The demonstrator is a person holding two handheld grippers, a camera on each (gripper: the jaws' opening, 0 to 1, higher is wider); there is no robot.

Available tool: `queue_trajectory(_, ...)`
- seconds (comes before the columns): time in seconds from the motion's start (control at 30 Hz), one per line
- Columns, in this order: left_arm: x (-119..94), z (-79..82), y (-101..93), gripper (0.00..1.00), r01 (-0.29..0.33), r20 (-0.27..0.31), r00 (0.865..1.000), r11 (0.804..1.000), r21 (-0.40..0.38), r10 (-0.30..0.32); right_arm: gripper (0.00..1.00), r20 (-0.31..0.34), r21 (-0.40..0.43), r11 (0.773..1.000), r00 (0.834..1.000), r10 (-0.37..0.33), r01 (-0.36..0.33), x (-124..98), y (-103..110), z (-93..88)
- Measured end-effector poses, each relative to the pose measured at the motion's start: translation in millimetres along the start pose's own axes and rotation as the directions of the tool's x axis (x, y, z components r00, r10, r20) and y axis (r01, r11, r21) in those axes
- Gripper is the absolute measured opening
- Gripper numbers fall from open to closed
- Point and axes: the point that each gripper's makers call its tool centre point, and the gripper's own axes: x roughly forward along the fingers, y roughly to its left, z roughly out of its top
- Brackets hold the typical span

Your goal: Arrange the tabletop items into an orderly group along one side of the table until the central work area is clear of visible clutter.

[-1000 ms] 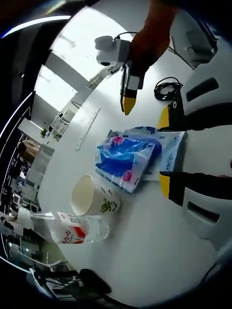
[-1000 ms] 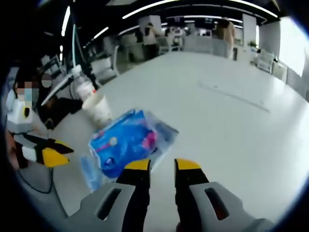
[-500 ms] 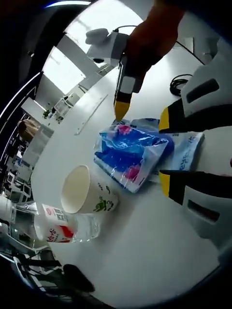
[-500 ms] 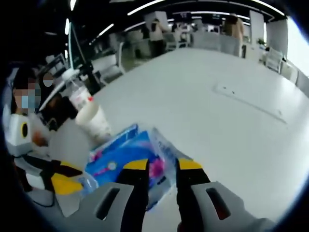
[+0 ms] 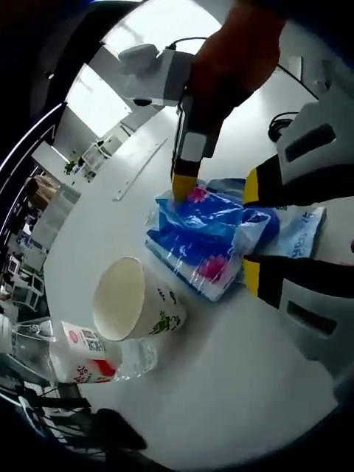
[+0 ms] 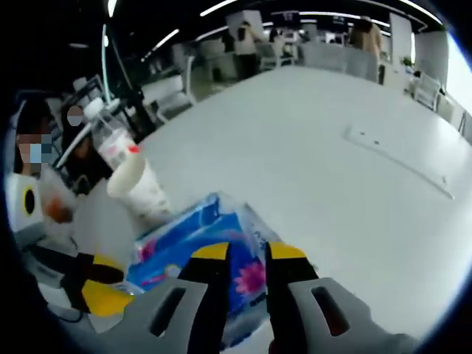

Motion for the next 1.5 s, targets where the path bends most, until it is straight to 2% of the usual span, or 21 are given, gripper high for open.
queue_trajectory(0.03, 0, -1.5, 3.1, 0.14, -0.014, -0.007, 1.0, 1.0, 0.014, 0.014, 0.07, 0.0, -0.002, 1.0, 1.0, -0.002, 0.002, 0, 0, 0.1)
queue_trajectory(0.1, -1, -1.2, 3.8, 0.12, -0.001, 0.001, 1.0, 1.0, 0.003, 0.001, 0.0, 0.011, -0.014, 1.0, 1.0, -0.002, 0.002, -1, -1, 1.4)
queue_trajectory(0.23, -2, -1.6, 8.7, 0.04, -0.001, 0.017, 1.0, 1.0, 0.0, 0.001, 0.0, 0.013, -0.022, 1.0, 1.0, 0.016, -0.016, -5, 2, -1.9)
queue_trajectory(0.4, -3, -1.5, 10.2, 0.0, 0.005, 0.021, 1.0, 1.0, -0.005, -0.005, 0.0, 0.014, -0.018, 1.0, 1.0, 0.02, -0.02, -8, 1, -5.6)
queue_trajectory(0.73, -7, 0.6, 12.9, 0.0, 0.001, 0.034, 0.999, 1.0, 0.006, -0.001, 0.0, 0.023, -0.009, 1.0, 1.0, 0.014, -0.014, -18, 3, -13.6)
queue_trajectory(0.87, -10, -0.3, 10.9, 0.0, 0.01, 0.041, 0.999, 1.0, 0.0, -0.01, 0.0, 0.071, 0.02, 1.0, 0.997, 0.009, -0.01, -29, 7, -14.1)
queue_trajectory(1.03, -12, -3.7, 9.8, 0.0, 0.017, 0.032, 0.999, 0.999, 0.037, -0.018, 0.0, 0.076, 0.03, 1.0, 0.997, -0.01, 0.008, -42, 4, -31.4)
queue_trajectory(1.5, -20, -23.7, -3.5, 0.0, 0.054, -0.009, 0.999, 0.988, 0.145, -0.053, 0.0, 0.117, 0.096, 0.994, 0.991, -0.069, 0.058, -78, 2, -60.0)
